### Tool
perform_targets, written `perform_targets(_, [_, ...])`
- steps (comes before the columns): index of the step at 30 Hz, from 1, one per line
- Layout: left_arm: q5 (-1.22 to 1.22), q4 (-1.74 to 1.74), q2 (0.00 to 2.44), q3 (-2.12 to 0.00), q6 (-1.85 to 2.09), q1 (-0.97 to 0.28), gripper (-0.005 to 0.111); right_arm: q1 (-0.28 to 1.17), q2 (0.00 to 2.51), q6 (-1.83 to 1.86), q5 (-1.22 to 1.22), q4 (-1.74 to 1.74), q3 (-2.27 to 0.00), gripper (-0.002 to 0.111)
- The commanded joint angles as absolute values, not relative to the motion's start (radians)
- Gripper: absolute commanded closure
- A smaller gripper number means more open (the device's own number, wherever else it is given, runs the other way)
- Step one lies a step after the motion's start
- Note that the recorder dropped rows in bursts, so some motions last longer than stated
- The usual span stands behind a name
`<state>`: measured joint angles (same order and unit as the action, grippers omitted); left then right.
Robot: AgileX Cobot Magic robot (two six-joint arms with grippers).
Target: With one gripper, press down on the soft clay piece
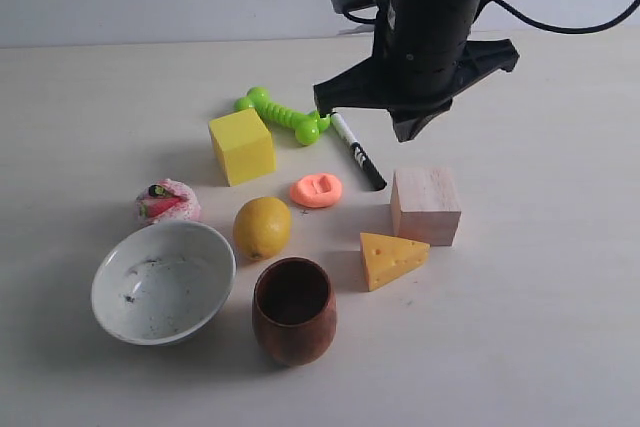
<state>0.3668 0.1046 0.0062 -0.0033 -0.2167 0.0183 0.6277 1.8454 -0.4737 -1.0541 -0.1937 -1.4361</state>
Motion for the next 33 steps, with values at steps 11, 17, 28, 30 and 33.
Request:
perform_targets(11, [0.363,0.101,0.0,0.0,-0.214,0.018,0.103,0.627,1.746,-0.724,-0.94,-0.475,-1.421,0.108])
perform_targets(17, [0.363,0.101,0.0,0.0,-0.214,0.018,0.103,0.621,1.539,-0.821,-0.909,-0.66,-1.329,0.108])
perform_targets(28, [0.363,0.101,0.0,0.0,-0.214,0.018,0.103,0.362,1.247,-0.834,-0.806,-0.662,-1.037,0.108])
perform_targets(30, [0.363,0.101,0.0,0.0,-0.214,0.018,0.103,0.297,1.184,-0.825,-0.738,-0.653,-0.977,0.108])
perform_targets(33, [0.363,0.101,0.0,0.0,-0.214,0.018,0.103,0.193,1.076,-0.809,-0.643,-0.652,-0.878,0.108])
